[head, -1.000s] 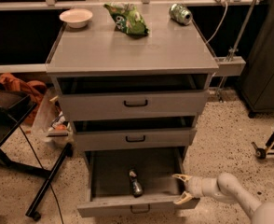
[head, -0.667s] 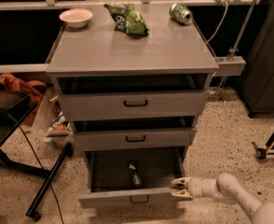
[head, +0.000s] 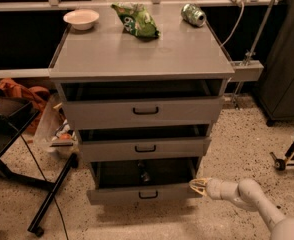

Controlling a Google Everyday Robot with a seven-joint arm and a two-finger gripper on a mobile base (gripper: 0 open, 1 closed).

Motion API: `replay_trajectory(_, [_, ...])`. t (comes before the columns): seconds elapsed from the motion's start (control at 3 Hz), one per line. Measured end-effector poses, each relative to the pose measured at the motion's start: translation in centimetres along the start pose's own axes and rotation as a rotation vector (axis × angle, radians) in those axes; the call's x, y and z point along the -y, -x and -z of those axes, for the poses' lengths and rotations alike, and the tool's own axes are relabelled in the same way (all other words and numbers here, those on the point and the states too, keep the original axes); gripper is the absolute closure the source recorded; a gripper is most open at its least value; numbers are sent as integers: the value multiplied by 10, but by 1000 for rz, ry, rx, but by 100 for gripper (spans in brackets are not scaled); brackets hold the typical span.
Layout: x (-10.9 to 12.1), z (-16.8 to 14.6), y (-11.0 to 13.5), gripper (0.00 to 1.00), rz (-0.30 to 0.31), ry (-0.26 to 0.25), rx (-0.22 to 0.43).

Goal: Close bottom drawer

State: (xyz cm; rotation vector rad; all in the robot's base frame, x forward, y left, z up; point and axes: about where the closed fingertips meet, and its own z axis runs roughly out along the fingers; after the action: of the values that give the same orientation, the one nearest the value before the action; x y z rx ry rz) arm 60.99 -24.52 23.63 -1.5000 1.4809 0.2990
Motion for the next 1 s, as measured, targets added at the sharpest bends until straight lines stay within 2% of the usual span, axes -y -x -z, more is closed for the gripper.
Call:
replay_trajectory(0.33, [12, 2, -7, 100, -13, -35, 4])
replay_trajectory(0.67, [4, 1, -14, 100, -52, -7, 17])
replay_trajectory(1.0, [-9, -12, -24, 100, -97, 62, 10])
